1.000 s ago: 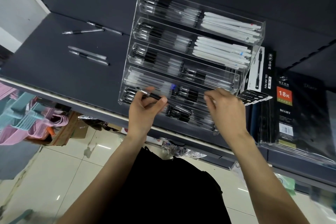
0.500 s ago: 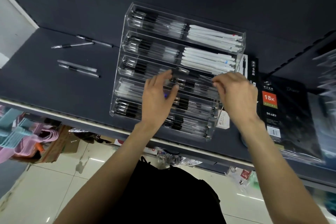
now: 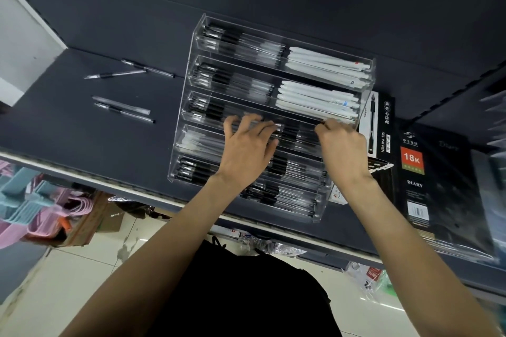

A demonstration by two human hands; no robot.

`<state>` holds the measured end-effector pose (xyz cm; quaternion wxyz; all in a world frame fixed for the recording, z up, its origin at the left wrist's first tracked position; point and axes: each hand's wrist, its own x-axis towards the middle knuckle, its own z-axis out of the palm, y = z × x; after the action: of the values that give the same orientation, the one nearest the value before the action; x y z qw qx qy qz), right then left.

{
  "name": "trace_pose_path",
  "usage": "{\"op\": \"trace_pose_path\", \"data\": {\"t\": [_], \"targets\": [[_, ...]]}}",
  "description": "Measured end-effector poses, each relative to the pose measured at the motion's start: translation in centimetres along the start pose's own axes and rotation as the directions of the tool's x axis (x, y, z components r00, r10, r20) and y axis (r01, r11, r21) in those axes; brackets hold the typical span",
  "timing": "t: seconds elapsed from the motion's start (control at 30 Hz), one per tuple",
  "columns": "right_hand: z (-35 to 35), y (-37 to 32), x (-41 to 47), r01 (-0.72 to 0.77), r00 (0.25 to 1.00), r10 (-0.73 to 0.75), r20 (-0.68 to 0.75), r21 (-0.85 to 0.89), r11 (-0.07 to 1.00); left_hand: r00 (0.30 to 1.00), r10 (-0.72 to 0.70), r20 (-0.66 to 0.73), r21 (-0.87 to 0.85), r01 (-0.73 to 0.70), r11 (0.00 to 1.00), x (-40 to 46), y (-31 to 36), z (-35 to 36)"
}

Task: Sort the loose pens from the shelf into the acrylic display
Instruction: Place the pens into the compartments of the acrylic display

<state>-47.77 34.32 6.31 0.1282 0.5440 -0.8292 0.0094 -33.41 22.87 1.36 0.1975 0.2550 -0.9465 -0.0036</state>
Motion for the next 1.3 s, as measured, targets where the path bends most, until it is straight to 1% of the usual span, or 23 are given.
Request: {"op": "trace_pose_path", "data": {"t": [0.17, 0.3, 0.4, 0.5, 0.57, 0.63, 0.73, 0.8, 0.83, 0.87, 0.9, 0.97, 1.03, 1.1, 1.13, 1.17, 1.23, 1.3], "targets": [[0.3, -0.5, -0.3, -0.089, 0.995, 0.089, 0.047, -0.014, 0.996, 0.999, 0.034, 0.007, -0.061, -0.034, 0.998, 0.0, -1.0, 0.4], [0.6, -1.0, -0.1, -0.151, 0.985, 0.155, 0.071, -0.058, 0.987, 0.997, 0.075, 0.011, -0.097, -0.073, 0.993, -0.1, -1.7, 0.6], [1.0, -1.1, -0.2, -0.185, 0.979, 0.189, 0.076, -0.051, 0.981, 0.992, 0.121, 0.033, -0.109, -0.116, 0.987, -0.1, -2.0, 0.6], [0.3, -1.6, -0.3, -0.192, 0.981, 0.192, 0.008, 0.008, 0.981, 0.987, 0.157, 0.037, -0.14, -0.15, 0.979, 0.0, -2.3, 0.5], [-1.2, -2.3, -0.5, -0.152, 0.98, 0.164, -0.114, 0.107, 0.983, 0.987, 0.16, -0.024, -0.222, -0.162, 0.961, 0.0, -2.6, 0.0], [-3.3, -4.1, -0.7, -0.102, 0.969, 0.148, -0.2, 0.222, 0.97, 0.983, 0.117, -0.139, -0.33, -0.158, 0.931, -0.1, -3.4, -1.3], [-5.6, -9.5, -0.5, 0.009, 0.94, 0.141, -0.312, 0.434, 0.901, 0.947, -0.064, -0.314, -0.484, -0.101, 0.869, -1.8, -6.6, -4.4], [-5.7, -14.2, 0.2, 0.099, 0.947, 0.1, -0.305, 0.574, 0.813, 0.897, -0.212, -0.388, -0.533, -0.031, 0.846, -4.3, -9.8, -6.8], [-5.3, -16.7, 0.7, 0.128, 0.965, 0.056, -0.257, 0.645, 0.753, 0.874, -0.284, -0.395, -0.548, 0.024, 0.836, -5.8, -11.7, -7.7], [-4.8, -19.1, 1.3, 0.131, 0.984, -0.002, -0.178, 0.711, 0.691, 0.857, -0.355, -0.374, -0.568, 0.091, 0.818, -7.3, -13.8, -8.5], [-4.1, -21.4, 1.9, 0.103, 0.995, -0.07, -0.076, 0.768, 0.632, 0.85, -0.415, -0.324, -0.586, 0.164, 0.794, -8.6, -16.0, -9.0], [-2.3, -25.5, 3.7, 0.008, 0.976, -0.186, 0.116, 0.828, 0.56, 0.872, -0.462, -0.164, -0.54, 0.312, 0.782, -10.4, -21.2, -9.1], [0.1, -28.6, 6.1, -0.059, 0.945, -0.234, 0.229, 0.823, 0.565, 0.893, -0.45, -0.001, -0.393, 0.414, 0.821, -11.4, -26.7, -7.8], [2.7, -30.8, 9.0, -0.075, 0.937, -0.217, 0.273, 0.765, 0.639, 0.889, -0.437, 0.134, -0.262, 0.457, 0.85, -11.5, -31.1, -6.0], [3.9, -31.5, 10.6, -0.081, 0.938, -0.193, 0.287, 0.725, 0.684, 0.891, -0.409, 0.195, -0.228, 0.447, 0.865, -11.2, -32.5, -5.0], [5.0, -32.1, 12.1, -0.091, 0.941, -0.164, 0.297, 0.687, 0.721, 0.904, -0.353, 0.242, -0.211, 0.404, 0.89, -10.7, -33.6, -4.2], [6.9, -32.9, 15.2, -0.088, 0.954, -0.111, 0.278, 0.616, 0.783, 0.93, -0.222, 0.291, -0.185, 0.283, 0.941, -9.0, -34.7, -2.8], [8.2, -33.2, 18.2, -0.07, 0.962, -0.08, 0.26, 0.521, 0.851, 0.916, -0.135, 0.376, -0.135, 0.199, 0.971, -7.4, -35.1, -1.6]]}}
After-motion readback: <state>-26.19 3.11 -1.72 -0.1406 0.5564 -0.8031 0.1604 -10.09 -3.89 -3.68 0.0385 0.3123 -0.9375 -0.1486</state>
